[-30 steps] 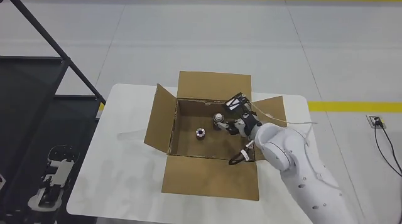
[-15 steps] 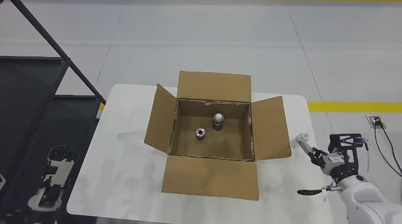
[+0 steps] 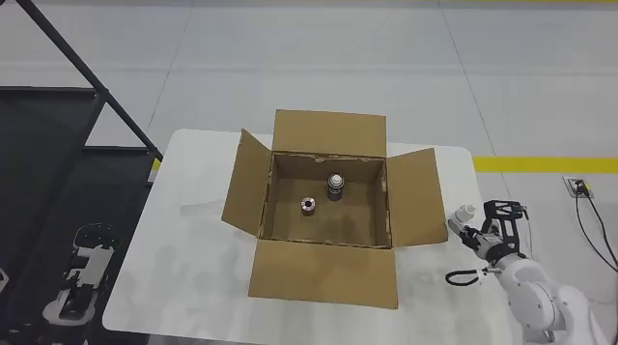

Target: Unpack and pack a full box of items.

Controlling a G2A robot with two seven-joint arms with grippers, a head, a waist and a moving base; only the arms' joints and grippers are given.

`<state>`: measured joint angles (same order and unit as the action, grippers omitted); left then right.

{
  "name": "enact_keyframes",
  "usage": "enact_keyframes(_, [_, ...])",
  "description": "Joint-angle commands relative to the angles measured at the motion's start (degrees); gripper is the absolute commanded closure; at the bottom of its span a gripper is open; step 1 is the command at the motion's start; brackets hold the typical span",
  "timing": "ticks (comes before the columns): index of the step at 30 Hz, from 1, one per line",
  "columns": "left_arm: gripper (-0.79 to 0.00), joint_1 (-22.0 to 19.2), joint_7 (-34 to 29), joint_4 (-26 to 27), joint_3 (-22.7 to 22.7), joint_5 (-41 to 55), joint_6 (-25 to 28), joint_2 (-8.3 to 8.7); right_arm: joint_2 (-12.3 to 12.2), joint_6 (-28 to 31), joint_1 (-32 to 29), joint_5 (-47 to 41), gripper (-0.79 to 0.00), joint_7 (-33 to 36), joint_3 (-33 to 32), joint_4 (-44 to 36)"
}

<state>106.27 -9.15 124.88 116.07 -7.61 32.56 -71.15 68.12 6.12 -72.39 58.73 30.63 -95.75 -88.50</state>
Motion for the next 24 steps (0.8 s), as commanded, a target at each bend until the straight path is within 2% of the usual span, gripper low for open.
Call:
enact_keyframes(1, [-0.785,0.0,0.0,0.0,0.0,0.0,0.0,0.0,0.1,-2.2,2.0,0.7,-0.643,-0.7,0.9,2.6])
enact_keyframes(3, [-0.785,0.0,0.0,0.0,0.0,0.0,0.0,0.0,0.2,-2.5,3.6,0.1,-0.634,-1.7,1.7,4.7])
enact_keyframes(4, [-0.785,0.0,0.0,0.0,0.0,0.0,0.0,0.0,0.2,-2.3,4.4,0.2,-0.557,-1.6,2.0,5.8])
enact_keyframes(5, [-0.785,0.0,0.0,0.0,0.0,0.0,0.0,0.0,0.2,-1.8,5.2,0.0,-0.388,-1.4,2.3,6.8])
enact_keyframes(6, [-0.785,0.0,0.0,0.0,0.0,0.0,0.0,0.0,0.2,-1.5,5.9,0.0,-0.336,-1.5,2.5,7.8])
enact_keyframes(9, [-0.785,0.0,0.0,0.0,0.0,0.0,0.0,0.0,0.2,-0.4,7.1,-0.5,-0.034,-2.0,2.9,9.8])
enact_keyframes(10, [-0.785,0.0,0.0,0.0,0.0,0.0,0.0,0.0,0.2,-0.3,7.3,-0.6,0.0,-2.2,2.9,10.3])
enact_keyframes(12, [-0.785,0.0,0.0,0.0,0.0,0.0,0.0,0.0,0.1,-0.2,7.7,-0.9,-0.031,-2.4,2.9,11.0])
enact_keyframes(14, [-0.785,0.0,0.0,0.0,0.0,0.0,0.0,0.0,0.0,0.1,7.7,-1.1,0.0,-2.7,2.7,11.3])
enact_keyframes(17, [-0.785,0.0,0.0,0.0,0.0,0.0,0.0,0.0,-0.1,-0.6,6.8,-1.8,0.0,-3.7,1.8,10.0])
enact_keyframes(20, [-0.785,0.0,0.0,0.0,0.0,0.0,0.0,0.0,-0.2,-2.5,4.6,-3.2,0.0,-5.0,0.2,5.6])
enact_keyframes(24, [-0.785,0.0,0.0,0.0,0.0,0.0,0.0,0.0,-0.3,-6.5,-1.1,-4.1,0.0,-6.3,-3.0,-7.3])
